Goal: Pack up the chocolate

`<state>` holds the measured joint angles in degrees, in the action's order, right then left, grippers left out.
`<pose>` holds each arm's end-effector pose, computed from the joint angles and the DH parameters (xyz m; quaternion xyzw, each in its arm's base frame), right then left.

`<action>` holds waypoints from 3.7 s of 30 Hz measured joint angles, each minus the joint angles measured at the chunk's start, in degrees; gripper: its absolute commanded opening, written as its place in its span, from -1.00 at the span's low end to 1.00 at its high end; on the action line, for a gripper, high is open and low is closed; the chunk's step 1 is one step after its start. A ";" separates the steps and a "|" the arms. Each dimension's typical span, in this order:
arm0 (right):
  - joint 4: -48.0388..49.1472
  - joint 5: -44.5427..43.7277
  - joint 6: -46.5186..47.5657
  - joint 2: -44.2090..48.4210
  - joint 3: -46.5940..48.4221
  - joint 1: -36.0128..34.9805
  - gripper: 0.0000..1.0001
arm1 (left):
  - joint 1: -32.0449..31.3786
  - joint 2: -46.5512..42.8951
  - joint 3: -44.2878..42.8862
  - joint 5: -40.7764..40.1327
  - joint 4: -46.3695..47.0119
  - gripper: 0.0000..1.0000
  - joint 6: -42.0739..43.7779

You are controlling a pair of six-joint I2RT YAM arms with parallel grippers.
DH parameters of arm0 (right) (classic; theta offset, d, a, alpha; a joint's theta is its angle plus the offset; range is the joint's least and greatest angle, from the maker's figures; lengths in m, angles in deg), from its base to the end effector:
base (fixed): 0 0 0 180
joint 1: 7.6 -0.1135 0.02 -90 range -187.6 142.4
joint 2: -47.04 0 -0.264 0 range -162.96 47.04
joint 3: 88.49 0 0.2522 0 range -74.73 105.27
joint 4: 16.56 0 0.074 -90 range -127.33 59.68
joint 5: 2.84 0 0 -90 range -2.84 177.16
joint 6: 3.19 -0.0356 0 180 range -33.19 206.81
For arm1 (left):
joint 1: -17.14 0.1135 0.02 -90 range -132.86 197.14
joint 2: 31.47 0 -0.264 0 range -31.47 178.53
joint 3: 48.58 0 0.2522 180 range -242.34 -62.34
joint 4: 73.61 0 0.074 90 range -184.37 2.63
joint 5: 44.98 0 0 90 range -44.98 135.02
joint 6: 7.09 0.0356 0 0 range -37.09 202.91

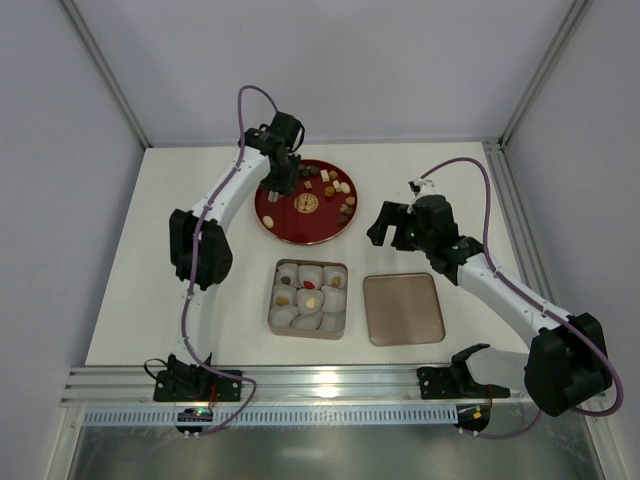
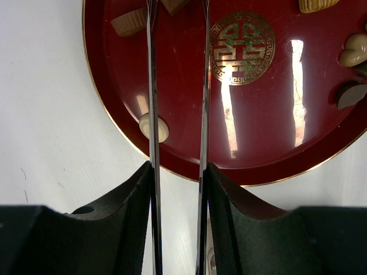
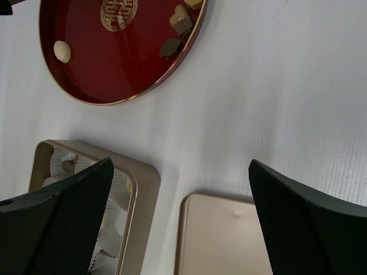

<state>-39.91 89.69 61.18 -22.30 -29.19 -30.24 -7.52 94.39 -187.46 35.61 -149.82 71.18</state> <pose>0.2455 0.1041 0.2563 0.0125 0.8802 0.2116 0.4247 0.4292 -0.1906 0.2869 0.0903 0.9655 0.0037 0.2444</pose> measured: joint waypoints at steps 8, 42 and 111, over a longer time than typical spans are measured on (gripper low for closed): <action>0.00 0.00 0.00 0.00 0.00 0.00 0.99 | 0.02 0.20 0.02 0.55 0.04 -0.29 0.24; -0.02 0.00 0.00 0.00 0.00 0.00 1.00 | -0.07 -10.93 13.40 4.61 -1.62 -0.39 -1.92; 0.74 -0.50 -0.48 -2.38 -0.15 0.00 1.00 | -40.15 -51.71 52.24 2.64 0.07 -0.43 -26.56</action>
<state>-39.17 89.18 60.70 -24.68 -29.34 -30.24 -47.67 42.68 -135.22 38.25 -149.76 44.63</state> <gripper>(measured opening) 0.996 0.288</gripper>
